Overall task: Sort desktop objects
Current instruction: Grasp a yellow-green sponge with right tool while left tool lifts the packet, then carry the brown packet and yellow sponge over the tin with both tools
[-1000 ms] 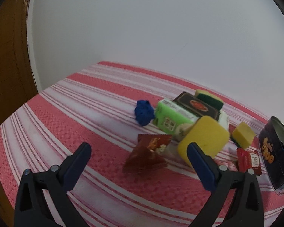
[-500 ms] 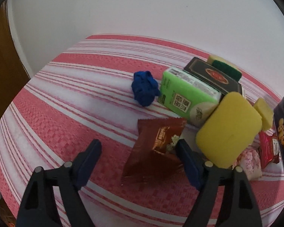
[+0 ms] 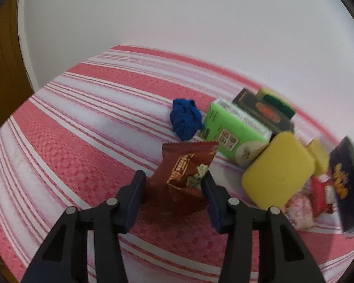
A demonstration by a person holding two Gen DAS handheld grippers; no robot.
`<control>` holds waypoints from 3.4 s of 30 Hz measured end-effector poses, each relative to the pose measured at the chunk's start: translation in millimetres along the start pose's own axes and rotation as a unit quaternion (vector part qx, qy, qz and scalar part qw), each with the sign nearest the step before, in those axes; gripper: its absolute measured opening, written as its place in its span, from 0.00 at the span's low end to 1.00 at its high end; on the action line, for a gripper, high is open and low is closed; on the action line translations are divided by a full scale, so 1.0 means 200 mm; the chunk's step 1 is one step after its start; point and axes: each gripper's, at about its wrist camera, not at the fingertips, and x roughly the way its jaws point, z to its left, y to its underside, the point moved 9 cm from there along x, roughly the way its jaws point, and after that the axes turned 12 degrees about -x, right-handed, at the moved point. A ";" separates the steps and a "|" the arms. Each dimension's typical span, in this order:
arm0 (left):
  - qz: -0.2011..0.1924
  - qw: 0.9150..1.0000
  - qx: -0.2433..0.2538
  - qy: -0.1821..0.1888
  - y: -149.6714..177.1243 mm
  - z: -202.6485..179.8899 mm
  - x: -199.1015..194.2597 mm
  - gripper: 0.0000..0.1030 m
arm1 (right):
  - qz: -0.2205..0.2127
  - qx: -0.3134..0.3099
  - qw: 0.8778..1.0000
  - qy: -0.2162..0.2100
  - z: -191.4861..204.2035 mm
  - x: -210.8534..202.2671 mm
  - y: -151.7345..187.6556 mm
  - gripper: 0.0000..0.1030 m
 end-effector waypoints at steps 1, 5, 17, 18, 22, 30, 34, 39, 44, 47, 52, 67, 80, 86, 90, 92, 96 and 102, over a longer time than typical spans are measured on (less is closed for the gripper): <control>-0.012 1.000 -0.012 0.007 -0.01 0.01 -0.02 0.46 | 0.003 0.000 1.000 -0.008 0.01 0.01 0.00 0.99; -0.076 0.996 -0.048 0.006 -0.05 0.10 -0.16 0.46 | 0.037 0.014 0.997 -0.063 0.11 0.11 0.00 0.99; -0.174 0.984 -0.025 -0.014 -0.09 0.06 -0.33 0.46 | 0.190 0.016 0.973 -0.131 0.42 0.61 0.11 0.99; -0.174 0.984 -0.027 -0.014 -0.12 0.09 -0.31 0.46 | 0.202 0.015 0.971 -0.127 0.44 0.64 0.13 0.99; -0.167 0.985 -0.035 -0.012 -0.12 0.11 -0.31 0.46 | 0.224 0.009 0.968 -0.116 0.46 0.71 0.19 0.76; -0.175 0.984 -0.027 -0.025 -0.11 0.10 -0.32 0.46 | 0.193 0.021 0.963 -0.187 0.50 0.64 0.15 0.33; -0.180 0.983 -0.023 -0.032 -0.11 0.11 -0.33 0.46 | 0.129 0.005 0.976 -0.176 0.47 0.50 0.06 0.33; -0.190 0.981 -0.016 -0.038 -0.11 0.11 -0.35 0.46 | 0.025 -0.089 0.993 -0.076 0.44 0.28 -0.08 0.33; -0.196 0.980 -0.012 -0.043 -0.11 0.11 -0.36 0.46 | -0.048 -0.159 0.986 -0.014 0.47 0.10 -0.13 0.33; -0.199 0.979 -0.012 -0.039 -0.10 0.11 -0.37 0.46 | -0.056 -0.154 0.986 -0.021 0.44 0.04 -0.13 0.33; -0.190 0.981 -0.014 -0.033 -0.06 0.11 -0.38 0.46 | -0.040 -0.123 0.991 -0.028 0.39 0.03 -0.12 0.33; -0.177 0.984 0.002 0.009 0.09 -0.10 -0.44 0.46 | -0.055 -0.092 0.994 0.011 0.21 -0.18 -0.11 0.33; -0.156 0.985 0.028 0.062 0.22 -0.31 -0.48 0.46 | -0.042 -0.045 0.997 0.056 -0.12 -0.36 -0.08 0.33; -0.156 0.982 0.055 0.087 0.27 -0.48 -0.52 0.46 | -0.043 -0.041 0.994 0.086 -0.28 -0.40 -0.07 0.33; -0.154 0.979 0.082 0.109 0.31 -0.64 -0.54 0.46 | -0.045 -0.037 0.992 0.109 -0.38 -0.46 -0.07 0.33; -0.151 0.977 0.092 0.121 0.33 -0.71 -0.55 0.46 | -0.047 -0.032 0.991 0.121 -0.44 -0.49 -0.07 0.33; -0.148 0.972 0.114 0.140 0.37 -0.85 -0.57 0.46 | -0.048 -0.022 0.988 0.142 -0.56 -0.54 -0.07 0.33; -0.148 0.964 0.146 0.166 0.45 -1.07 -0.63 0.46 | -0.053 -0.012 0.983 0.174 -0.76 -0.59 -0.08 0.33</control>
